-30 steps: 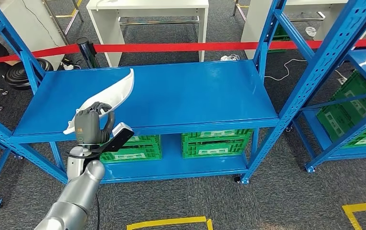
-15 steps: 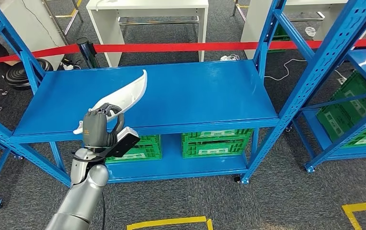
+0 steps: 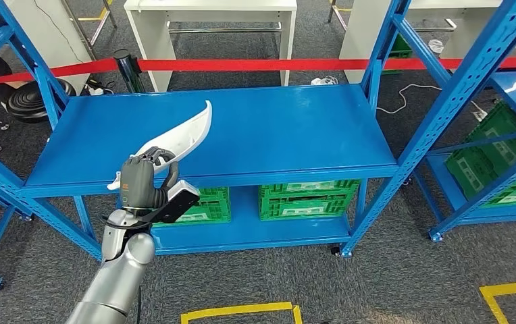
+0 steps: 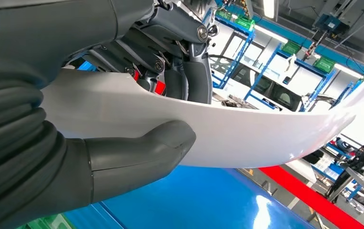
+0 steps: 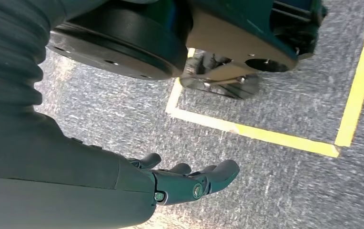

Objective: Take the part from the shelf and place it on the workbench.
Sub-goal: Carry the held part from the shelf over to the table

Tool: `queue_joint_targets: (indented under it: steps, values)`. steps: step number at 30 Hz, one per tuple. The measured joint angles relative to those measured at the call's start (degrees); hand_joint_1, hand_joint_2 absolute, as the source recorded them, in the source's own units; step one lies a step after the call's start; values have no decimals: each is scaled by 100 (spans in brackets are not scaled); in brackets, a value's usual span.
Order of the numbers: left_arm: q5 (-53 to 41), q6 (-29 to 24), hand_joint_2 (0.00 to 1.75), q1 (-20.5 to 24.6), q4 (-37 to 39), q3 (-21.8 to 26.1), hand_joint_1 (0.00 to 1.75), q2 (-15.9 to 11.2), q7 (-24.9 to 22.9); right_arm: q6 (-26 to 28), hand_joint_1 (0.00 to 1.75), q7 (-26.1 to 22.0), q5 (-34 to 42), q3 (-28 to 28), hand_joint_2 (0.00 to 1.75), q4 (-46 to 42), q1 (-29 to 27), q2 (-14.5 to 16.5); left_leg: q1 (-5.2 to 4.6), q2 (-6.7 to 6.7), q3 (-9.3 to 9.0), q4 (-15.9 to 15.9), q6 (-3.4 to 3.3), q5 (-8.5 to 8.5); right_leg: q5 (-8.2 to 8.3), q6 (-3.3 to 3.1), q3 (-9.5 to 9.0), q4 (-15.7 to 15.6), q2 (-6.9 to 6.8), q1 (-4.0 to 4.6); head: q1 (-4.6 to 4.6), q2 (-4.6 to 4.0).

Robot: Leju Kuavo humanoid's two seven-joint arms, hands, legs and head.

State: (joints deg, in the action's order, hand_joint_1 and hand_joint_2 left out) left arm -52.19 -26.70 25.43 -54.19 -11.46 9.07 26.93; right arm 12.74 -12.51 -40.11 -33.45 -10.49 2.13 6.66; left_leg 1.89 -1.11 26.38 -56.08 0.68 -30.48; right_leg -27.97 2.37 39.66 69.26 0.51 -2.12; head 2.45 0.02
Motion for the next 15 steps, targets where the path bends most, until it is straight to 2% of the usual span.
queue_joint_targets:
  steps: [2, 3, 6, 8, 9, 11, 12, 13, 14, 15]
  values:
    - [0, 21, 175, 5, -2, -5, 159, -1, -2, 4, 0, 198, -3, -11, 175, 1, -5, 2, 2, -23, 73, -99, 75, -71, 244, -20, -303, -618, 15, 3, 3, 0]
    - [0, 31, 175, 7, -2, -9, 159, -2, -2, 4, 0, 320, -3, -18, 175, 2, -4, 4, -9, -32, 116, -152, 118, -101, 248, -49, -376, -782, 26, 11, 3, 0]
    - [-1, 48, 175, 9, -3, -19, 159, -5, 1, 3, 0, 502, -8, -28, 175, 2, 17, 5, -11, -41, 193, -220, 226, -127, 146, -206, -349, -841, 38, 31, 1, 0]
    - [-2, 49, 175, 14, -3, -21, 159, -8, 1, 2, 0, 510, -9, -29, 175, 2, 23, 5, 5, 9, 276, -389, 268, -269, 165, -298, -330, -866, 20, 31, -6, 0]
    - [-2, 49, 175, 18, -3, -21, 159, -8, 0, 2, 0, 510, -9, -30, 175, 2, 22, 5, 5, 37, 378, -624, 276, -426, 182, -334, -320, -878, 5, 32, -14, 0]
    - [2, 49, 175, 22, -1, -22, 159, -12, 0, 2, 0, 510, -9, -32, 175, 2, 22, 7, -6, 60, 700, -1337, 279, -788, 213, -382, -280, -879, -23, 56, -24, 0]
    - [7, 49, 175, 18, 1, -23, 159, -18, 0, 2, 0, 510, -10, -34, 175, 2, 22, 7, -10, 61, 829, -1632, 276, -883, 231, -397, -257, -878, -35, 72, -26, 0]
    - [10, 49, 175, 13, 2, -23, 159, -25, -2, 3, 0, 509, -13, -38, 175, 2, 23, 8, -13, 61, 878, -1761, 266, -871, 253, -406, -233, -876, -43, 86, -26, 0]
    - [4, 46, 175, 9, 0, -24, 159, -33, -12, 3, 0, 506, -15, -43, 175, 2, 24, 8, -17, 63, 824, -1677, 249, -753, 277, -405, -211, -875, -47, 96, -26, 0]
    - [-13, 43, 175, 6, -9, -25, 159, -40, -25, 4, 0, 500, -19, -51, 175, 2, 26, 8, -24, 68, 667, -1393, 225, -567, 303, -395, -191, -874, -48, 102, -26, 0]
